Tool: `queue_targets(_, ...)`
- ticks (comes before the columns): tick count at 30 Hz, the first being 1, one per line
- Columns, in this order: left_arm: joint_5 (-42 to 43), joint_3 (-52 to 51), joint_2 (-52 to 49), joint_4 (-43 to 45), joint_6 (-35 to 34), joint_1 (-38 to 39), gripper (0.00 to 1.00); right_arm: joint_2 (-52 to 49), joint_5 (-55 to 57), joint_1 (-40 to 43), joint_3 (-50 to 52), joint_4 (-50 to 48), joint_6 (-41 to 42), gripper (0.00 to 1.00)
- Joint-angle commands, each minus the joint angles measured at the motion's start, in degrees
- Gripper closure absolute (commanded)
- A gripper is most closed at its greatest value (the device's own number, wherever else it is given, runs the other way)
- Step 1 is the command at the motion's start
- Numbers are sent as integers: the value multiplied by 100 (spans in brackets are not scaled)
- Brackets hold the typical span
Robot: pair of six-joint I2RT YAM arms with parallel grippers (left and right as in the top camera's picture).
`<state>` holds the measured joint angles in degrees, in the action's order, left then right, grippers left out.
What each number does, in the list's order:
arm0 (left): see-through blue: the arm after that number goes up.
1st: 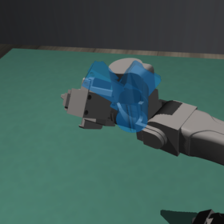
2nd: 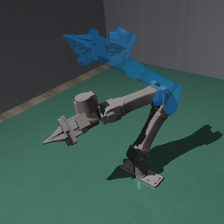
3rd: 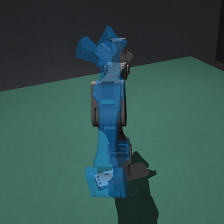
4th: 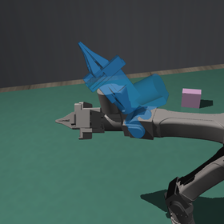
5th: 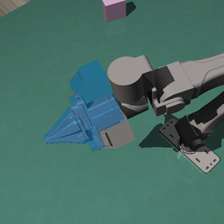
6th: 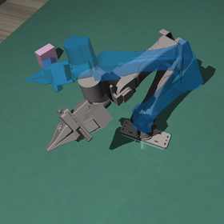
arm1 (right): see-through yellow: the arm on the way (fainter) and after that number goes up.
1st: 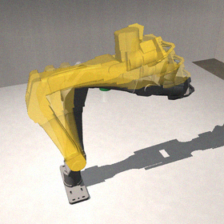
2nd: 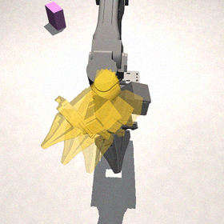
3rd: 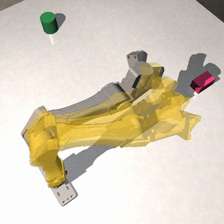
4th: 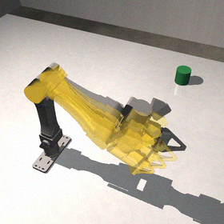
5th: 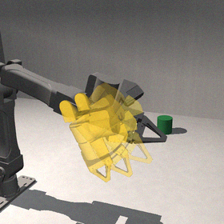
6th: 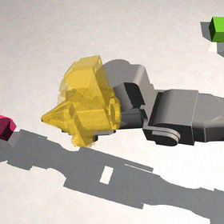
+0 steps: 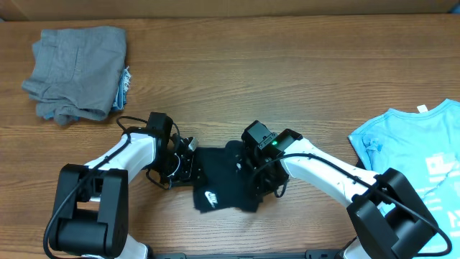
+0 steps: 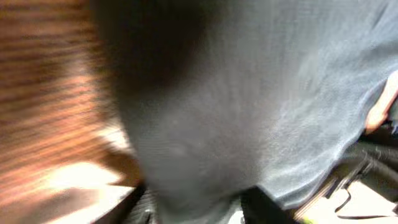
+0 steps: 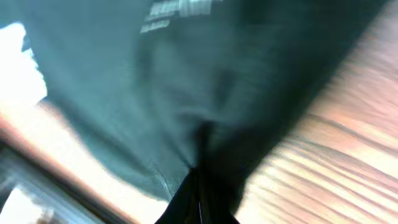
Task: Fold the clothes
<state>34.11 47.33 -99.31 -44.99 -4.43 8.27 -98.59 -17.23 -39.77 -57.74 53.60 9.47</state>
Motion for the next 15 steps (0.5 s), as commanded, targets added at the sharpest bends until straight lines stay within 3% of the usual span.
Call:
queue_targets(1,-472,-101,-107,9,20,37,46,181,1491,26,-42,68,1217,96)
queue_targets(4,-461,-98,-107,39,17,37,45,181,2129,26,-39,79,1746,89)
queue_targets(7,-448,-92,-107,17,24,37,41,184,2168,26,-48,63,1803,70)
queue_targets(15,-120,772,-105,-741,844,31,44,697,1816,96,-175,234,2079,70)
